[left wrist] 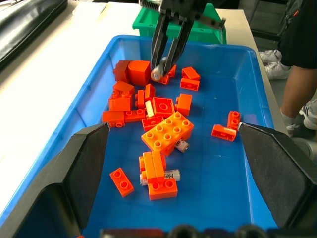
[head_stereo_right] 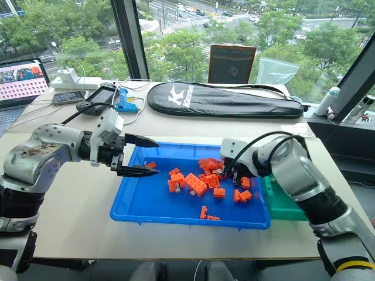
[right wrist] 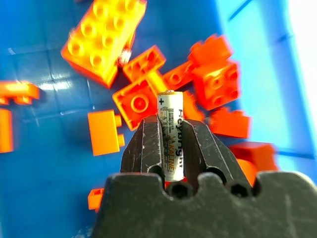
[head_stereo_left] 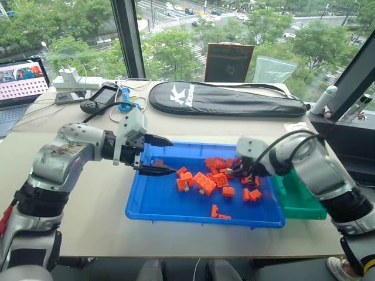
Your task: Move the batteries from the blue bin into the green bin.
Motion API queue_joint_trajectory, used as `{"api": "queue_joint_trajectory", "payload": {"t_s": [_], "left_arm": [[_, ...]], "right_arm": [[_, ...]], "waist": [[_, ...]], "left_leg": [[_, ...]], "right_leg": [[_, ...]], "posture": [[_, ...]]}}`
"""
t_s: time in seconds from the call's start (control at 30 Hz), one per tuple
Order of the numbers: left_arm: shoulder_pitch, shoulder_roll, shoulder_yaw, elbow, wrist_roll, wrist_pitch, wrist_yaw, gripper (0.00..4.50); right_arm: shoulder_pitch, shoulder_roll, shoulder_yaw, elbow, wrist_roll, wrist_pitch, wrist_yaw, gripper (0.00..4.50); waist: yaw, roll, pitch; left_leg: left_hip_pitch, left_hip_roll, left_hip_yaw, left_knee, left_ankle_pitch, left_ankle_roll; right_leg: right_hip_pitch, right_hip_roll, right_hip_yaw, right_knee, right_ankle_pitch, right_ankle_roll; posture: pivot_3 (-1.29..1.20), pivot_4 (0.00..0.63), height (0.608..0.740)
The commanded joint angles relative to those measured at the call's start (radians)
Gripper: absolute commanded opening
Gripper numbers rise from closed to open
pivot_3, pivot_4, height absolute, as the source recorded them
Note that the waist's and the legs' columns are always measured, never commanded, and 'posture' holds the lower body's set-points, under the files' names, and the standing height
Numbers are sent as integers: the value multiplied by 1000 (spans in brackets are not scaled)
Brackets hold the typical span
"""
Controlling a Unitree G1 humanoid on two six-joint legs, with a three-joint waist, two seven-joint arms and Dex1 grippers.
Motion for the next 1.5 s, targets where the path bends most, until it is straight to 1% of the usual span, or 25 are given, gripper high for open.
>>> {"api": "queue_joint_trajectory", "payload": {"t_s": [0.03,0.17,0.23,0.33,0.5,0.63,0.7,0.77,0.8,0.83,0.87,0.93,1.0,1.03,1.13,1.17,1.23,1.3,1.37,1.43,1.5], "left_arm": [[-45,-21,33,-4,-46,14,-6,4500],[-79,-48,43,15,-73,30,-7,4500],[-88,-55,43,21,-80,35,-5,4500],[-89,-58,39,23,-79,34,-7,4500],[-88,-58,29,27,-56,10,-16,4500],[-86,-46,26,28,-44,3,-23,4500],[-86,-44,29,28,-43,4,-24,4500],[-84,-42,33,26,-43,7,-23,4500],[-84,-41,34,24,-43,8,-22,4500],[-83,-39,35,23,-43,10,-21,4500],[-80,-36,36,20,-43,11,-21,4500],[-77,-31,38,15,-45,15,-20,4500],[-75,-26,41,12,-46,18,-17,4500],[-73,-22,42,10,-46,19,-15,4500],[-61,-8,47,5,-45,9,-20,4500],[-58,-3,47,3,-42,6,-22,4500],[-49,10,44,8,-24,0,-15,4500],[-44,16,43,8,-18,-3,-12,4500],[-37,18,43,-2,-17,-3,-12,4500],[-31,20,43,-10,-15,-2,-10,4500],[-19,29,38,-16,-3,-11,-10,4500]], "right_arm": [[-2,-103,-128,-23,44,78,6,223],[53,-281,-236,69,2,41,-26,223],[90,-318,-260,65,27,52,-19,223],[159,-329,-274,59,38,48,-32,223],[255,-276,-260,66,18,25,-114,223],[266,-255,-253,84,20,22,-142,223],[250,-263,-254,88,28,38,-136,1275],[212,-269,-244,92,20,25,-135,1897],[196,-270,-239,94,15,16,-137,2100],[177,-269,-232,96,7,5,-139,2585],[138,-259,-218,87,8,3,-133,2812],[75,-231,-191,76,5,-17,-132,3511],[13,-180,-166,69,10,-36,-141,4185],[-14,-137,-152,48,35,-22,-132,4485],[-45,10,-81,-40,112,7,-100,4485],[-44,39,-59,-60,125,26,-95,4485],[-40,133,31,-83,111,30,-123,4485],[-41,180,63,-90,109,45,-147,4485],[-43,214,88,-92,98,89,-182,4485],[-49,242,128,-81,63,120,-232,4485],[-52,283,133,-87,71,188,-274,4485]], "waist": [[1,0,0],[5,0,0],[4,0,0],[-13,0,0],[-19,0,0],[-17,1,0],[-14,1,1],[-12,1,1],[-13,1,1],[-13,1,1],[-14,1,1],[-16,1,1],[-21,1,1],[-22,1,1],[-27,1,1],[-27,1,1],[-26,1,1],[-24,1,1],[-12,1,1],[-6,1,1],[-5,1,1]], "left_leg": [[0,0,0,0,0,0],[0,0,0,0,0,0],[0,0,1,0,0,0],[1,1,1,0,0,0],[2,0,1,0,0,0],[2,0,1,0,0,0],[1,0,1,0,0,0],[1,0,1,0,0,0],[1,0,1,0,0,0],[1,0,1,0,0,0],[1,0,1,0,0,0],[1,0,1,0,0,0],[2,0,1,0,0,0],[2,1,1,0,0,0],[2,1,0,0,0,0],[1,1,0,0,0,0],[0,1,-2,0,0,0],[0,1,-2,0,0,0],[-2,0,-2,0,0,0],[-2,0,-2,1,0,0],[-2,0,-2,1,0,0]], "right_leg": [[0,0,0,0,0,0],[0,0,0,0,0,0],[0,-1,0,-1,0,0],[0,0,0,-1,0,0],[0,1,2,2,0,0],[0,0,2,1,0,0],[0,0,2,1,0,0],[0,0,2,1,0,0],[0,0,2,1,0,0],[0,0,2,1,0,0],[0,0,2,1,0,0],[0,0,2,1,0,0],[0,1,2,1,0,0],[0,1,2,1,0,0],[0,2,2,1,0,0],[0,1,2,1,0,0],[-1,2,1,2,0,0],[-1,1,0,1,0,0],[-2,0,0,1,0,0],[-1,0,0,1,0,0],[-1,0,-1,1,0,0]], "posture": [[0,150,733],[0,150,733],[0,150,733],[0,150,733],[0,150,733],[0,150,733],[0,150,733],[0,150,733],[0,150,733],[0,150,733],[0,150,733],[0,150,733],[0,150,733],[0,150,733],[0,150,733],[0,150,733],[0,150,733],[0,150,733],[0,150,733],[0,150,733],[0,150,733]]}}
